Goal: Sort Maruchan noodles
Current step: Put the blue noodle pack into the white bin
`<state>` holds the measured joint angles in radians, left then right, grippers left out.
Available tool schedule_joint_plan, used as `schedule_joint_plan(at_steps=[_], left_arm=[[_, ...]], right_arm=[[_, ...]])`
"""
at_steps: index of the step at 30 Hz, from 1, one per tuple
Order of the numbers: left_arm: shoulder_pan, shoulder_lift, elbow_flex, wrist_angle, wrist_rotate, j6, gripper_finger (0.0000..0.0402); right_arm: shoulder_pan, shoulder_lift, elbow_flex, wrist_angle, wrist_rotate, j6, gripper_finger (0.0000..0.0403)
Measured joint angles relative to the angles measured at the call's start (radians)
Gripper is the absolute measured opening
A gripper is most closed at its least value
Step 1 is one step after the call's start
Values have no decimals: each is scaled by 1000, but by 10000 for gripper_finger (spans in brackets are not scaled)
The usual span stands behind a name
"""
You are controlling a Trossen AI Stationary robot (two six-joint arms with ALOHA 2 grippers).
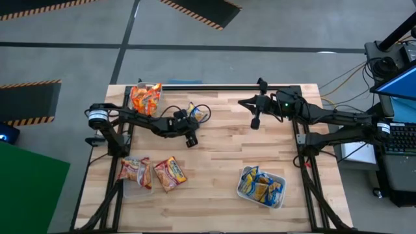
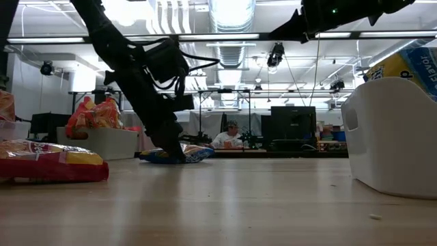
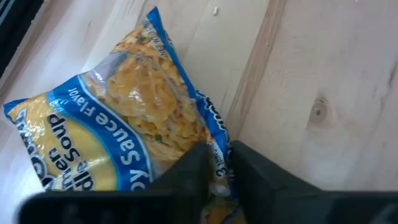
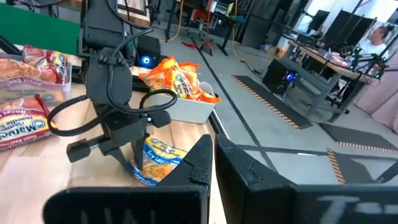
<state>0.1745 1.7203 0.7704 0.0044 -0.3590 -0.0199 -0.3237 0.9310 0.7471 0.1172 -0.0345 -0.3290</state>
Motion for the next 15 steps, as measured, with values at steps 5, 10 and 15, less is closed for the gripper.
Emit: schedule_joint_plan(at_steps=[5,10,15], left_arm=[[0,-11,-1,5,19,16,8],[-15,-80,-1,54,218,101,3],[-16,-172,-1,97,330,151,1]], right_arm=[[0,23,-6,-55,-48,84,9],[9,90,-17,-58,-166,129,9],[37,168,-10,-24,-174,141,9]])
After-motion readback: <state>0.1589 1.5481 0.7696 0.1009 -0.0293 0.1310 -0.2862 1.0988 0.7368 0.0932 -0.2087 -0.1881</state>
